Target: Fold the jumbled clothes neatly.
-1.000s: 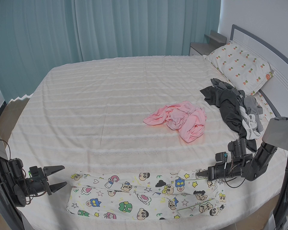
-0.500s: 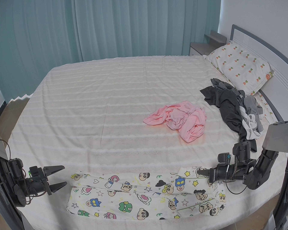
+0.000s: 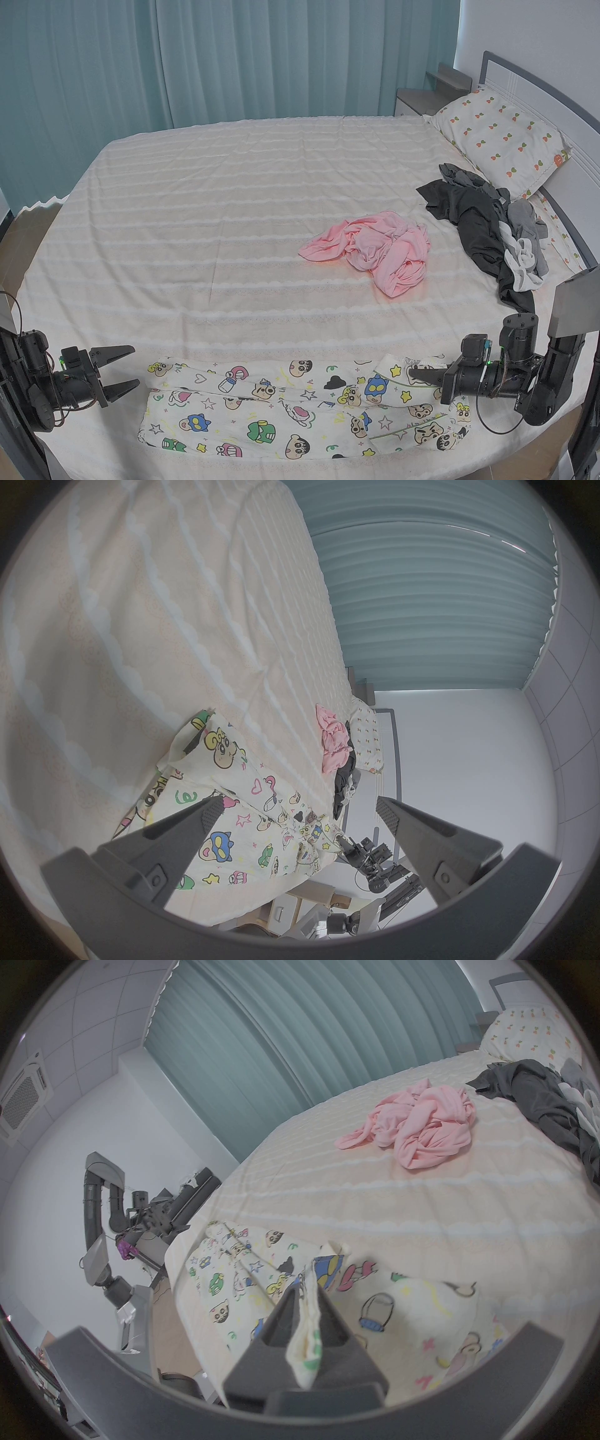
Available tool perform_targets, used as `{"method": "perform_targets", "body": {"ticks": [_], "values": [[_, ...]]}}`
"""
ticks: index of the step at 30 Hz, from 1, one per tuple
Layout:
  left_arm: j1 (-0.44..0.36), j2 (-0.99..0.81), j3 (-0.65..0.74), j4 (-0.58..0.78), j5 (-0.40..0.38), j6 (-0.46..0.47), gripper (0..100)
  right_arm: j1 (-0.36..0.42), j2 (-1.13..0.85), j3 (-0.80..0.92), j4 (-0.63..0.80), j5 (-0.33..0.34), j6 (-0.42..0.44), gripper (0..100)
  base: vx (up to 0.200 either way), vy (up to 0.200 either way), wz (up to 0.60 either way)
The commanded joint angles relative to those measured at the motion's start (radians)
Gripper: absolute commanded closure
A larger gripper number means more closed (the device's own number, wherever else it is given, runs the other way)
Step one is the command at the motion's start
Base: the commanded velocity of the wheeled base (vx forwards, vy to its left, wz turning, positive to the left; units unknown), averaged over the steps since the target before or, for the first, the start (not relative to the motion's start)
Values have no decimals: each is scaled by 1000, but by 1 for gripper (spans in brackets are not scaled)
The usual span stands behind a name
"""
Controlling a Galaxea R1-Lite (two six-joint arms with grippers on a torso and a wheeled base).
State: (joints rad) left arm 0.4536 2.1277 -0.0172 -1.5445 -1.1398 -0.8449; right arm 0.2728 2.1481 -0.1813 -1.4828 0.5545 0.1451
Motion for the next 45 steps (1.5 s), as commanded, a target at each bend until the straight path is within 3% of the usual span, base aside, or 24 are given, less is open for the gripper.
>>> {"method": "perform_targets", "body": {"ticks": [1, 13, 26, 34, 35, 45], "values": [[0, 0, 13, 0, 2, 0, 0, 23, -7, 82, -54, 24, 1, 100, 0, 0, 0], [0, 0, 13, 0, 0, 0, 0, 25, 22, 88, -82, 41, -19, 100, 0, 0, 0], [0, 0, 13, 0, 0, 0, 0, -76, 111, -86, 13, -41, -13, 100, 0, 0, 0], [0, 0, 13, 0, 2, 0, 0, -96, 159, -170, 91, -70, -13, 100, 0, 0, 0], [0, 0, 13, 0, 0, 0, 0, -96, 159, -182, 111, -76, -13, 0, 0, 0, 0], [0, 0, 13, 0, 0, 0, 0, -122, 136, -225, 165, -125, -12, 0, 0, 0, 0]]}}
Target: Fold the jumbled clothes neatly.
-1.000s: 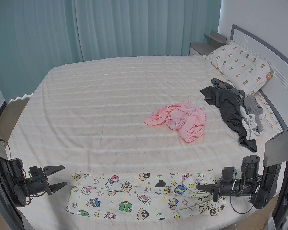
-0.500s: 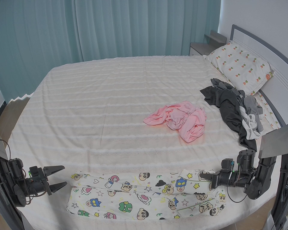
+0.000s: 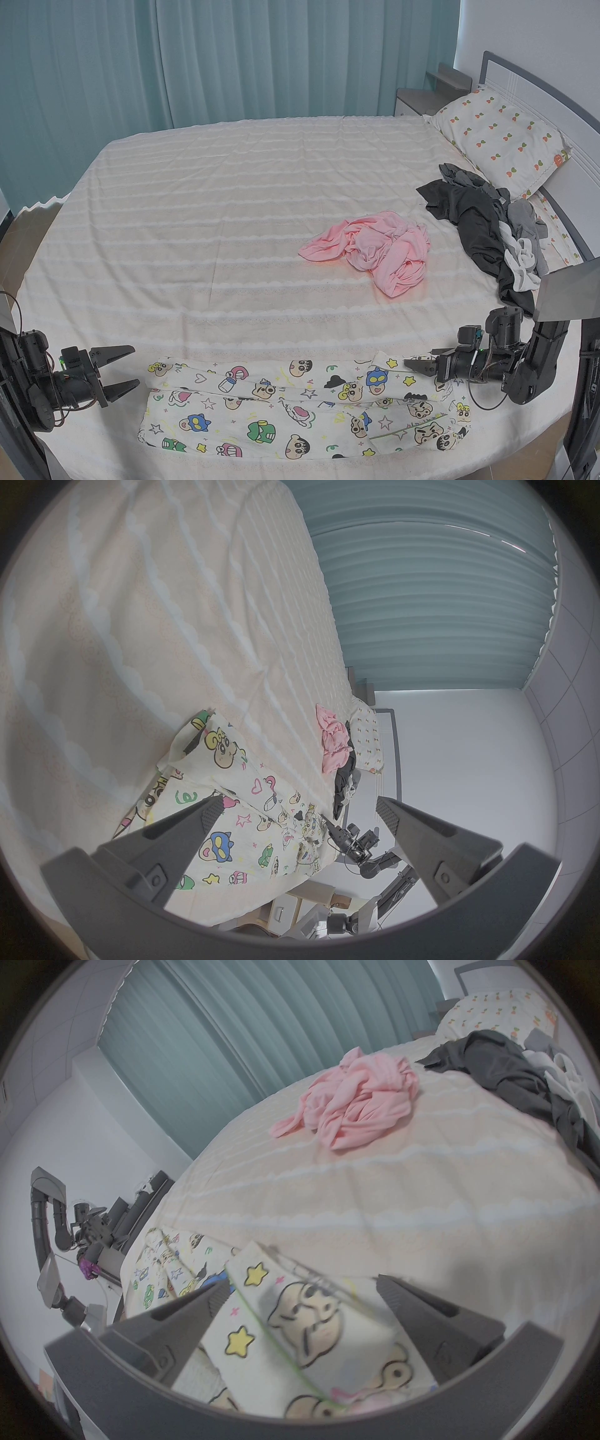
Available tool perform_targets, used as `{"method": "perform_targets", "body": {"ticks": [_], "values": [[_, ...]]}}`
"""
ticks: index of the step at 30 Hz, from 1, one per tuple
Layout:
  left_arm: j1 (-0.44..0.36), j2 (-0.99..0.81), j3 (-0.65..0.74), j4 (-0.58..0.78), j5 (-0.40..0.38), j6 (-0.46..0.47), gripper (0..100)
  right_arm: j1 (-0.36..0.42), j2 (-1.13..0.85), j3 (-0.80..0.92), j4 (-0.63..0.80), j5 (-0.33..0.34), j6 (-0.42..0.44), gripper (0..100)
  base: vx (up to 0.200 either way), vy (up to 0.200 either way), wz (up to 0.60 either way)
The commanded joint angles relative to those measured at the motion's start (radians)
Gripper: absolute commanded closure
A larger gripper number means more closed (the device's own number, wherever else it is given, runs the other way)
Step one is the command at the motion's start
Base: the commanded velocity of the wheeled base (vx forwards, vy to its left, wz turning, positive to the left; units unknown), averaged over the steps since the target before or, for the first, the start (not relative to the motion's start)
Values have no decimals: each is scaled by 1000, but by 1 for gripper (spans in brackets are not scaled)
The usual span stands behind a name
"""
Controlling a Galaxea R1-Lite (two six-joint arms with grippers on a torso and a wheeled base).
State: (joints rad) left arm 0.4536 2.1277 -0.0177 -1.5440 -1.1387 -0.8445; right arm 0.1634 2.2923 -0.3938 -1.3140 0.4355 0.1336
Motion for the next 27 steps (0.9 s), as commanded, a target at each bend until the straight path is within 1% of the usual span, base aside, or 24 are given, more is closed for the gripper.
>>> {"method": "perform_targets", "body": {"ticks": [1, 6, 8, 10, 12, 15, 16, 17, 18, 19, 20, 23, 27], "values": [[0, 0, 13, -1, 1, -1, 0, -33, -39, -14, -2, -6, 4, 0, 0, 0, 0], [0, 0, 13, -1, -1, 1, 0, -47, -166, -17, 6, -9, 75, 0, 0, 0, 0], [0, 0, 13, -1, -1, 1, 0, -31, -214, -2, 12, -8, 104, 0, 0, 0, 0], [0, 0, 13, -1, 1, 1, 0, 7, -235, 23, 10, -6, 121, 0, 0, 0, 0], [0, 0, 13, -1, 1, 1, 0, 38, -235, 35, 4, -8, 132, 0, 0, 0, 0], [0, 0, 13, -1, 1, 1, 0, 91, -226, 43, 10, -8, 172, 0, 0, 0, 0], [0, 0, 13, -1, 1, 1, 0, 105, -220, 44, 12, -6, 190, 0, 0, 0, 0], [0, 0, 13, -1, 1, 1, 0, 105, -220, 44, 12, -6, 190, 0, 0, 0, 0], [0, 0, 13, -1, 1, 1, 0, 134, -192, 52, 10, -1, 247, 0, 0, 0, 0], [0, 0, 13, -1, -1, 1, 0, 136, -191, 53, 10, 0, 250, 0, 0, 0, 0], [0, 0, 13, -1, 1, 1, 0, 162, -168, 66, 10, 2, 294, 0, 0, 0, 0], [-1, 0, 13, -1, -1, 1, 0, 180, -125, 75, 9, 3, 320, 0, 0, 0, 0], [0, 0, 13, -1, 1, 1, 0, 182, -88, 84, 13, 2, 325, 0, 0, 0, 0]]}}
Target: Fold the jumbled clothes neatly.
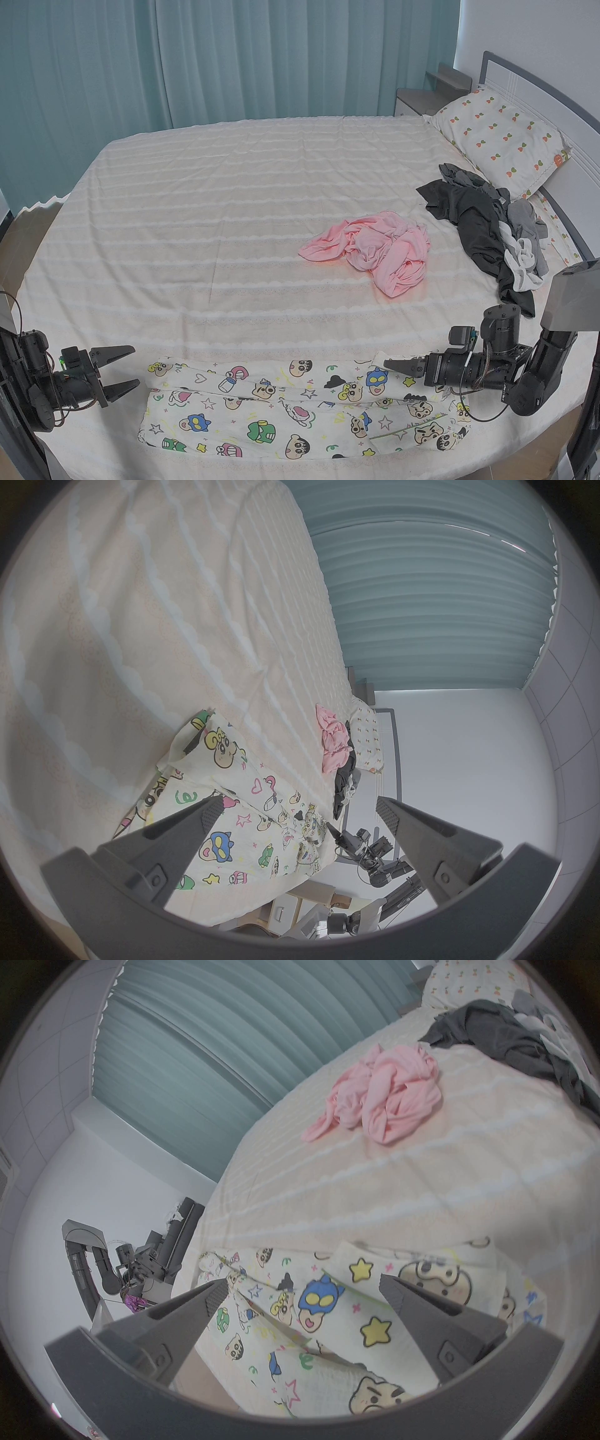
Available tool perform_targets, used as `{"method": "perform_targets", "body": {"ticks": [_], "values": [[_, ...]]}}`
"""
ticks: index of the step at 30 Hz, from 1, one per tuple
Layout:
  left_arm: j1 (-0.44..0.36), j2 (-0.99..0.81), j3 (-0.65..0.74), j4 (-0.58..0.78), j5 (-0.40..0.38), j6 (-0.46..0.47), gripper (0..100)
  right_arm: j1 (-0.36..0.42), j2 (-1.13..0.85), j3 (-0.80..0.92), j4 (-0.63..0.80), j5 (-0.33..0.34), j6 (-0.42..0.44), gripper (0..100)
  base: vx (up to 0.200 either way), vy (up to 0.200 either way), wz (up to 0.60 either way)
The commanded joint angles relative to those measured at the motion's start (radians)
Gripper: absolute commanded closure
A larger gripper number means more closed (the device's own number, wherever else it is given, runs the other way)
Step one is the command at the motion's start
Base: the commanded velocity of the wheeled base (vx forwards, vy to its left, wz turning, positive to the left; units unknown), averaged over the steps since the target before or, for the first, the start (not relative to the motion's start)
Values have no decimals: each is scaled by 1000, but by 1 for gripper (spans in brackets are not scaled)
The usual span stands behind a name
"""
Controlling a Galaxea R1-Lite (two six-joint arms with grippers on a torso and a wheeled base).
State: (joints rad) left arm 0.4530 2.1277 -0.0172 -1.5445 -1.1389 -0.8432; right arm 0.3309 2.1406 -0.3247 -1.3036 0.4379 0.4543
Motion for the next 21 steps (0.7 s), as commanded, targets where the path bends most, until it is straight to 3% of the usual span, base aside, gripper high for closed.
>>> {"method": "perform_targets", "body": {"ticks": [1, 11, 16, 19, 21], "values": [[0, 0, 13, 0, -1, 0, 0, 13, 68, 19, 3, -2, 4, 0, 0, 0, 0], [0, 0, 13, 0, 4, 1, 0, -36, 114, 73, -43, -41, 0, 0, 0, 0, 0], [0, -48, 13, 0, 24, -4, 0, -33, 33, 150, -174, -38, 23, 0, 0, 0, 0], [-11, -115, 13, -2, 90, 0, 0, -6, -48, 225, -267, -42, 61, 0, 0, 0, 0], [-73, -152, 8, -11, 196, 4, 0, 5, -111, 263, -263, -54, 61, 0, 0, 0, 0]]}}
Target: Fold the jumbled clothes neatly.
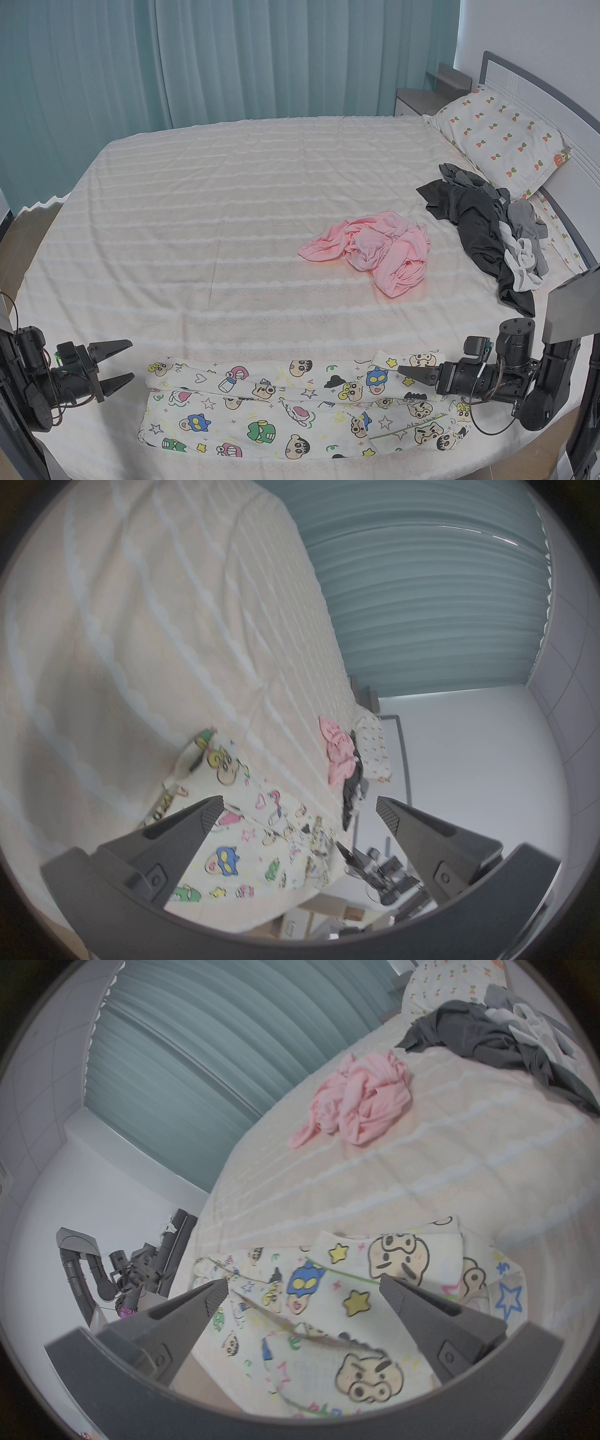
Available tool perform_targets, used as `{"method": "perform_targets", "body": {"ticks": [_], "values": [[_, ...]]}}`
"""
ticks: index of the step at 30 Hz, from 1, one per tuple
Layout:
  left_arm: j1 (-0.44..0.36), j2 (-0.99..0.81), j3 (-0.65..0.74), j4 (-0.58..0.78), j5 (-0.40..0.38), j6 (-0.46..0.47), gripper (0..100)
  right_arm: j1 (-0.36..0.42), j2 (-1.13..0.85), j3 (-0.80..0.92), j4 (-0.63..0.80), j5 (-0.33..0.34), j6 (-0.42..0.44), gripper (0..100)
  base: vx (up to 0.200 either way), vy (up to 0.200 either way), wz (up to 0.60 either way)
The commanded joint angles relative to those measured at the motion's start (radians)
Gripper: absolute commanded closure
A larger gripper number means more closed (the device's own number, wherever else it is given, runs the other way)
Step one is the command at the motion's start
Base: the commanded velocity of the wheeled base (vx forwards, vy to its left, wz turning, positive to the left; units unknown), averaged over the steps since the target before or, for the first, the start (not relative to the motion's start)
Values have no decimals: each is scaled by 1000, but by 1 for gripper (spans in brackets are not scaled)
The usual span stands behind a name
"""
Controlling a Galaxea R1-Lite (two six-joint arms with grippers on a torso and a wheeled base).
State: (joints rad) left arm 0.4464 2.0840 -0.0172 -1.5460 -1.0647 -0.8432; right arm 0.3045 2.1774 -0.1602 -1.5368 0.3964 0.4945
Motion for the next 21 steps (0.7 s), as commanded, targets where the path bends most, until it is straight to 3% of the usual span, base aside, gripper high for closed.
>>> {"method": "perform_targets", "body": {"ticks": [1, 4, 7, 10, 12, 14, 16, 18, 21], "values": [[-107, -116, 2, -9, 187, 7, 0, 35, -171, 113, -29, -19, 21, 0, 0, 0, 0], [-227, -111, -61, -3, 362, 33, 0, 33, -203, 149, -29, -27, 21, 0, 0, 0, 0], [-276, -98, -124, 37, 388, 39, 0, 27, -196, 160, -28, -45, 33, 0, 0, 0, 0], [-293, -91, -210, 179, 391, 72, 0, 18, -180, 160, -29, -76, 30, 0, 0, 0, 0], [-281, -87, -283, 307, 394, 164, 0, 19, -188, 160, -29, -77, 32, 0, 0, 0, 0], [-245, -87, -359, 446, 419, 328, 0, 22, -194, 160, -29, -77, 32, 0, 0, 0, 0], [-238, -88, -434, 575, 516, 450, 0, 28, -192, 160, -29, -79, 29, 0, 0, 0, 0], [-241, -96, -495, 699, 597, 506, 0, 30, -192, 160, -29, -77, 27, 0, 0, 0, 0], [-252, -116, -526, 805, 595, 518, 0, 30, -194, 160, -29, -77, 27, 0, 0, 0, 0]]}}
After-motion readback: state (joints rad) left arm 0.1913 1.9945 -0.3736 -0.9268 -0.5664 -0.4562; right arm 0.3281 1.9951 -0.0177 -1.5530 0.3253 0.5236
